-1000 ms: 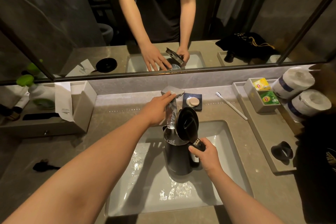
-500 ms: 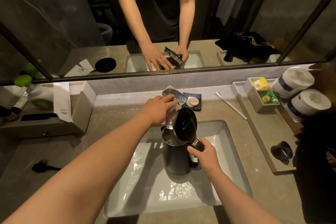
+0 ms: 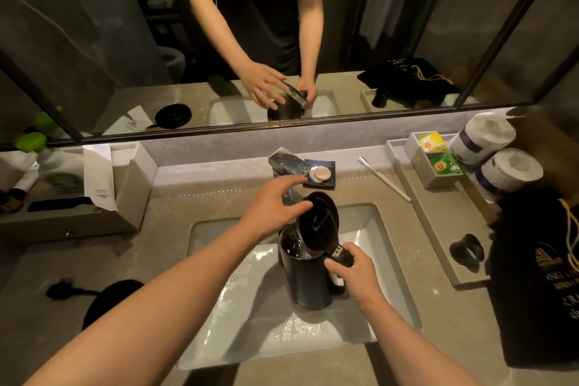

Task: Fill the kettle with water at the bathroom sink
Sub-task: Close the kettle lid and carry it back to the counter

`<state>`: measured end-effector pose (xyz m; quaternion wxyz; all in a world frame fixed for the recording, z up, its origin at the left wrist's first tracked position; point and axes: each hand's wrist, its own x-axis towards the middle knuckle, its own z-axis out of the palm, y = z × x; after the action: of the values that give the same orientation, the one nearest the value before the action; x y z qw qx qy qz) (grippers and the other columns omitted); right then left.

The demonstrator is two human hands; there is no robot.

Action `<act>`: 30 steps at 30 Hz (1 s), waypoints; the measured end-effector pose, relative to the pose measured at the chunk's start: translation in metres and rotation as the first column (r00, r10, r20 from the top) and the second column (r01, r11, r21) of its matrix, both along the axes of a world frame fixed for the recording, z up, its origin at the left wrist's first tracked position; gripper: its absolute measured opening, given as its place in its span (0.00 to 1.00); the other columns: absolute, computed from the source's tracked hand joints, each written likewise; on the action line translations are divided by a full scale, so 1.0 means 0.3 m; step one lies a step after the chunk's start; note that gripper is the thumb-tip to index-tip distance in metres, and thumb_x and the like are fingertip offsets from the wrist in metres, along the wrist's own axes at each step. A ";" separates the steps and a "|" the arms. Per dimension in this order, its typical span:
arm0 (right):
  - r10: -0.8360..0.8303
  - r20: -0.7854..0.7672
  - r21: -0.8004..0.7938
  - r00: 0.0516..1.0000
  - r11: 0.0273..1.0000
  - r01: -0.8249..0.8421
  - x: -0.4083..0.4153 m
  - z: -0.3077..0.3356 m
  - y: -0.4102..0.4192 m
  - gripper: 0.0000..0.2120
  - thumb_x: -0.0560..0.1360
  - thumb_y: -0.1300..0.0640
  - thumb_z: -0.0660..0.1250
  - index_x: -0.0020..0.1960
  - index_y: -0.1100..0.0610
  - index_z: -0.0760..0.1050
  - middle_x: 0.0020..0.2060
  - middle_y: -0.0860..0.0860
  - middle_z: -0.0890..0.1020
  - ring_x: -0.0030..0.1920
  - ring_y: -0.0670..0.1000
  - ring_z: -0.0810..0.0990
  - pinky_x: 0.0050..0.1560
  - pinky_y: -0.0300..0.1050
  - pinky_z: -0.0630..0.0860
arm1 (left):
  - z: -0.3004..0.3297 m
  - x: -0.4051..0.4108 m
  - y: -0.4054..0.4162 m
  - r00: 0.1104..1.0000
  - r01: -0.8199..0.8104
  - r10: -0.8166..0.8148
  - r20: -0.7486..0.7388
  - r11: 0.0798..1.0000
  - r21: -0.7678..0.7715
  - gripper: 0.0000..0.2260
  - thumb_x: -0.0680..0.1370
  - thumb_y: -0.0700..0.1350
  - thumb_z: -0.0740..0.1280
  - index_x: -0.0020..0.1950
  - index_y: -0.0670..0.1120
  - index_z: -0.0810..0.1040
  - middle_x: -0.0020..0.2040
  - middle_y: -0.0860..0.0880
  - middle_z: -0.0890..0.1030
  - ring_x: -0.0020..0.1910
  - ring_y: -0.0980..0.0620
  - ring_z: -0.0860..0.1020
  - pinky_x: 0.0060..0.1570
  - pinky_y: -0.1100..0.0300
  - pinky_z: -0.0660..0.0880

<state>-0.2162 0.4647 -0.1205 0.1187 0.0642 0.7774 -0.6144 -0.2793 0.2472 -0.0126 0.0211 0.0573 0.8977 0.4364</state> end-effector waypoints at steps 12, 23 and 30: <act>-0.036 -0.115 -0.018 0.993 0.999 0.034 0.091 0.193 0.142 0.08 0.71 0.64 0.75 0.43 0.54 0.78 0.32 0.42 0.81 0.35 0.40 0.79 0.39 0.41 0.76 | 0.018 0.123 0.082 0.985 -0.164 0.157 0.066 0.980 0.112 0.12 0.75 0.45 0.70 0.58 0.49 0.82 0.55 0.53 0.82 0.56 0.54 0.77 0.57 0.57 0.73; -0.091 -0.218 -0.067 0.972 0.995 0.078 0.125 0.327 0.167 0.07 0.68 0.54 0.74 0.44 0.52 0.79 0.36 0.50 0.81 0.36 0.42 0.79 0.35 0.39 0.77 | 0.095 0.180 0.121 0.943 -0.291 0.214 0.255 0.902 0.318 0.21 0.74 0.49 0.71 0.65 0.44 0.76 0.55 0.51 0.78 0.54 0.55 0.77 0.56 0.62 0.71; -0.054 -0.238 -0.082 0.970 0.996 0.035 0.140 0.370 0.137 0.10 0.64 0.47 0.73 0.43 0.49 0.78 0.36 0.50 0.80 0.36 0.43 0.78 0.36 0.41 0.77 | 0.118 0.257 0.102 0.926 -0.336 0.216 0.309 0.844 0.418 0.07 0.75 0.54 0.68 0.47 0.54 0.83 0.45 0.54 0.84 0.47 0.57 0.80 0.37 0.63 0.70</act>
<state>-0.1741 0.5058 -0.0095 0.0124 0.0021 0.7601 -0.6497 -0.2021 0.2776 0.0226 0.0563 -0.1254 0.7560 0.6400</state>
